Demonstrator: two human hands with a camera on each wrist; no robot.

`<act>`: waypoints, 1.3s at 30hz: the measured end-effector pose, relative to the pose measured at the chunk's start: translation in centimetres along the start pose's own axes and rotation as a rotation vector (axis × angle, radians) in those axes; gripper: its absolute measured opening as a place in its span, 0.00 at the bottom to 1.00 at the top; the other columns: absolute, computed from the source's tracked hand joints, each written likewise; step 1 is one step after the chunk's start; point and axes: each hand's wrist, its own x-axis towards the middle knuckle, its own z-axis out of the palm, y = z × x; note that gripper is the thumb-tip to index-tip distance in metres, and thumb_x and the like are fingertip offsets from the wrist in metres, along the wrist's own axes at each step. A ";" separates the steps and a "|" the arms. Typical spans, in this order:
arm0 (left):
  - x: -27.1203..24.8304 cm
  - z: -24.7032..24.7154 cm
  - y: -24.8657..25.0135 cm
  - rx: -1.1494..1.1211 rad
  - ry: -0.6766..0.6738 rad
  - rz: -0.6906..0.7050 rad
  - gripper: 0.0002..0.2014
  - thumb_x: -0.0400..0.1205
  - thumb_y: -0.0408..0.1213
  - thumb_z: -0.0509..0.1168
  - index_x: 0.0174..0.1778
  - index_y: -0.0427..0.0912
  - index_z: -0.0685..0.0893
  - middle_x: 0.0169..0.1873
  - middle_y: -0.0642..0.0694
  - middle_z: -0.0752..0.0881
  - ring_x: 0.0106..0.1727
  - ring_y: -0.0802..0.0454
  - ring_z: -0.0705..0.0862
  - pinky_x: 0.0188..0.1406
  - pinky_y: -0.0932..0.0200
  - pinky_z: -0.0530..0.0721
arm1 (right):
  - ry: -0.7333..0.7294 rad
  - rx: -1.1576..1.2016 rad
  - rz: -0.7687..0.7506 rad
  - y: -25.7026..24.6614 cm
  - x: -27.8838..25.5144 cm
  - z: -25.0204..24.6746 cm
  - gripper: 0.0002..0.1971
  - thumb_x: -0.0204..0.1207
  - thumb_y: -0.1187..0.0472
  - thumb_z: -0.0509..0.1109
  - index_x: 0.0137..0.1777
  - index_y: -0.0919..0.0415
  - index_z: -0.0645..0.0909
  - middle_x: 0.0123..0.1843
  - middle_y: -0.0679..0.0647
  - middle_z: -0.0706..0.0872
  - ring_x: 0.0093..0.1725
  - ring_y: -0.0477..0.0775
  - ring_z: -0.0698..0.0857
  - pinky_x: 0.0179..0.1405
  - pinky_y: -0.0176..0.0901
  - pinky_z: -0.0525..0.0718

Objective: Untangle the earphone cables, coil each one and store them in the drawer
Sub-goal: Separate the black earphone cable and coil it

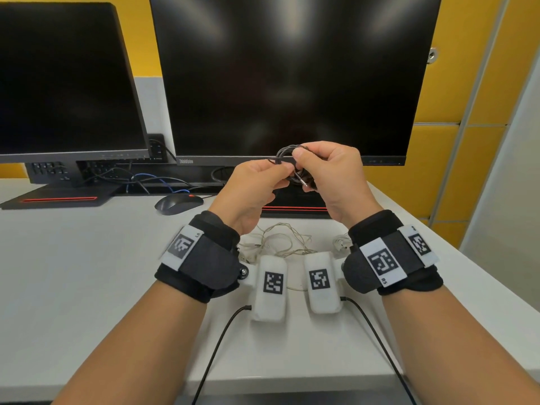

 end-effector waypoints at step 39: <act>0.2 -0.7 -0.1 -0.146 -0.063 0.218 0.10 0.81 0.26 0.67 0.57 0.35 0.86 0.52 0.37 0.90 0.58 0.44 0.88 0.63 0.51 0.85 | -0.059 0.277 0.265 -0.2 0.3 -0.6 0.09 0.81 0.65 0.68 0.58 0.66 0.85 0.46 0.59 0.89 0.44 0.50 0.90 0.42 0.44 0.90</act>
